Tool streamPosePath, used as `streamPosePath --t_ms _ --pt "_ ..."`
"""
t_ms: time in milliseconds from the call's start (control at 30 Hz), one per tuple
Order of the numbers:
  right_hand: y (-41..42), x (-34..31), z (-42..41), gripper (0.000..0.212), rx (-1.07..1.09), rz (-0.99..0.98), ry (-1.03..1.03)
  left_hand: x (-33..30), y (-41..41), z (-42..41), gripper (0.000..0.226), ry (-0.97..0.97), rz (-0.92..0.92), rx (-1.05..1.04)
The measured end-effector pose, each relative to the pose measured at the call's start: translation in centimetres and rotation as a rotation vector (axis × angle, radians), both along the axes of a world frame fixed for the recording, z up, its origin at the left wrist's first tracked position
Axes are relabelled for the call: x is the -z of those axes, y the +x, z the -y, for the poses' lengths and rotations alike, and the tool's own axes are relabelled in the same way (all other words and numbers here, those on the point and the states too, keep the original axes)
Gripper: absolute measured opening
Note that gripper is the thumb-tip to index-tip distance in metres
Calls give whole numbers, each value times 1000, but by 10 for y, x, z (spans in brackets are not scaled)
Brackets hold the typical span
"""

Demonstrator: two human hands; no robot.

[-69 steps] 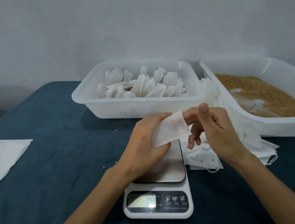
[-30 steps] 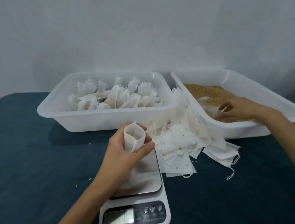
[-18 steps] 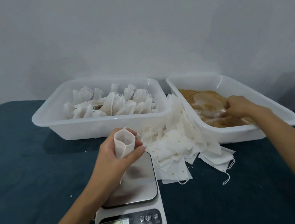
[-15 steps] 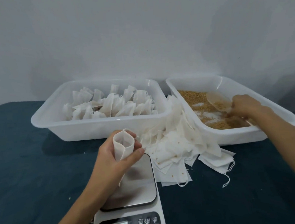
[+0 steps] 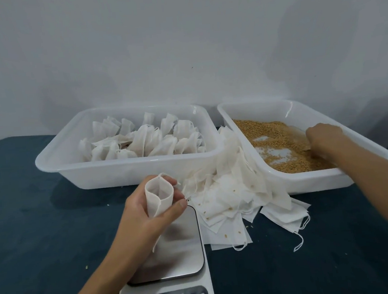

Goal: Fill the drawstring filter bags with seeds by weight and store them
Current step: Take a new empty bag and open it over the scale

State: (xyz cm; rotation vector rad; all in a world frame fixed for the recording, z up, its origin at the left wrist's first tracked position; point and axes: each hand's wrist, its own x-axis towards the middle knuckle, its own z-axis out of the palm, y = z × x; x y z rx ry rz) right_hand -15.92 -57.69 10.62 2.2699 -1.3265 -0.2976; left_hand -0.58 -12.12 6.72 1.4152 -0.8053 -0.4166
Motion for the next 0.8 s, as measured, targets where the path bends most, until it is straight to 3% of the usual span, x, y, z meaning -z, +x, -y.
streamPosePath --t_ms 100,267,467,567,700,800 --pt "9 4 -4 18 -78 -8 49 -1 -2 1 39 -3 -8 3" --pt "24 4 -21 37 -216 49 182 1 -2 1 43 10 3 7" --pt "40 8 -51 44 -394 -5 215 0 -1 1 35 18 5 8" --pt "41 7 -57 39 -381 67 303 -1 -1 1 36 5 -8 7" --pt "34 5 -59 31 -283 309 572 -1 -1 1 36 -1 -9 -2" --pt "28 10 -58 39 -282 342 571 -1 0 1 37 0 -11 -6"
